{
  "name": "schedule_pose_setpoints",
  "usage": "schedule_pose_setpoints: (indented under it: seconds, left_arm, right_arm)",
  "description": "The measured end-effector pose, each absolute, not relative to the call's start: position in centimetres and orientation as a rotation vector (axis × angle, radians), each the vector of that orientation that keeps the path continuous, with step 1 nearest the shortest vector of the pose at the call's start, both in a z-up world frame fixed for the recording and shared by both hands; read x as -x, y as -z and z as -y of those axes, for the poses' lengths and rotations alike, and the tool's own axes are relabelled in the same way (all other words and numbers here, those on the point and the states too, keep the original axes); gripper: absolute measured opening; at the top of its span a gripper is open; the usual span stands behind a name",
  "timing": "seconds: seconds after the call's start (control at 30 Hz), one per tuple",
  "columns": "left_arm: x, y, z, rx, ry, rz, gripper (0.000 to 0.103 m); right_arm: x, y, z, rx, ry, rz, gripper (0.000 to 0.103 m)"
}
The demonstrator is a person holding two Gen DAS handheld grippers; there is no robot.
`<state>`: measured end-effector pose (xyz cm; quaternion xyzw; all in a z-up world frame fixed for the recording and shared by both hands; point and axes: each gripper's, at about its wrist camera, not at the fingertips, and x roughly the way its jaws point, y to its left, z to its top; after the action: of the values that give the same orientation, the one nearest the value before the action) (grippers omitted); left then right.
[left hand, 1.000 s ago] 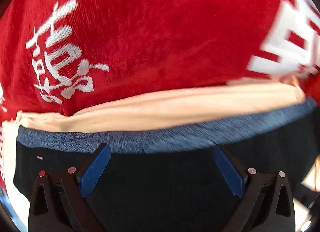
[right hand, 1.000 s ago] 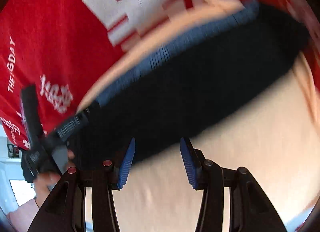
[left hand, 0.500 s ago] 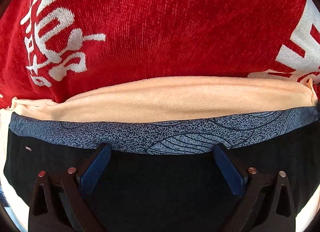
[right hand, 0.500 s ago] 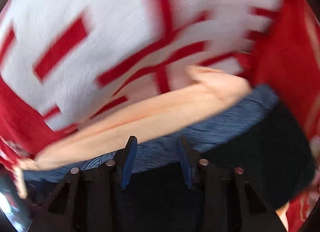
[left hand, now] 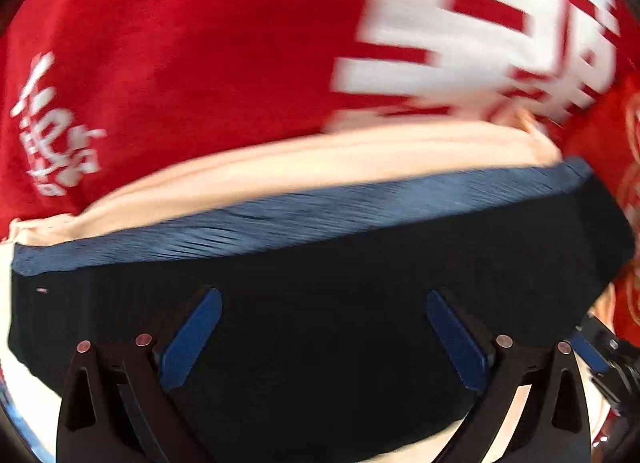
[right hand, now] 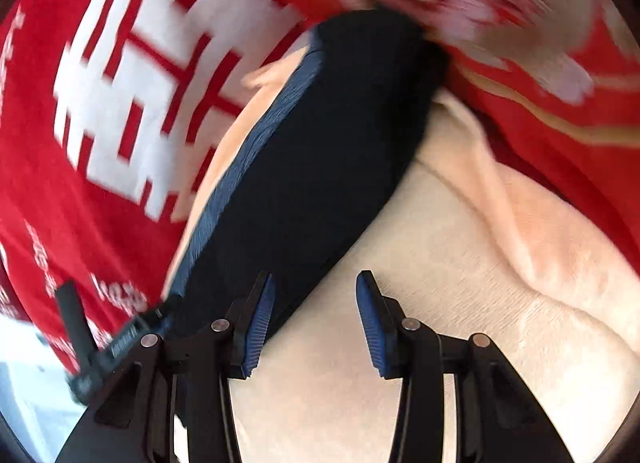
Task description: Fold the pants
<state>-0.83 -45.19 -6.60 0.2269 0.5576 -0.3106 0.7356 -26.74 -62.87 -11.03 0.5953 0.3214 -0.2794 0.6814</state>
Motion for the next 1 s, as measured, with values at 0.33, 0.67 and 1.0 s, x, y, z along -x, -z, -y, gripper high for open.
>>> schedule_pose_setpoints:
  seconds: [0.33,0.67,1.0]
  left_arm:
    - [3.5,9.2,48.0,-0.521,0.653,-1.212,0.103]
    - [3.4,10.2,46.5,-0.516,0.646,-1.221,0.103]
    - [3.4,10.6,46.2,-0.509,0.65,-1.213,0.103]
  right_arm:
    - [27.2,11.5,64.8,-1.339,0.663,-0.585,0.046]
    - [26.9,11.0,64.1,-1.26,0.693,-0.533,0.054]
    - [23.6,11.8,67.3,-1.283,0.684,-0.591,0.046]
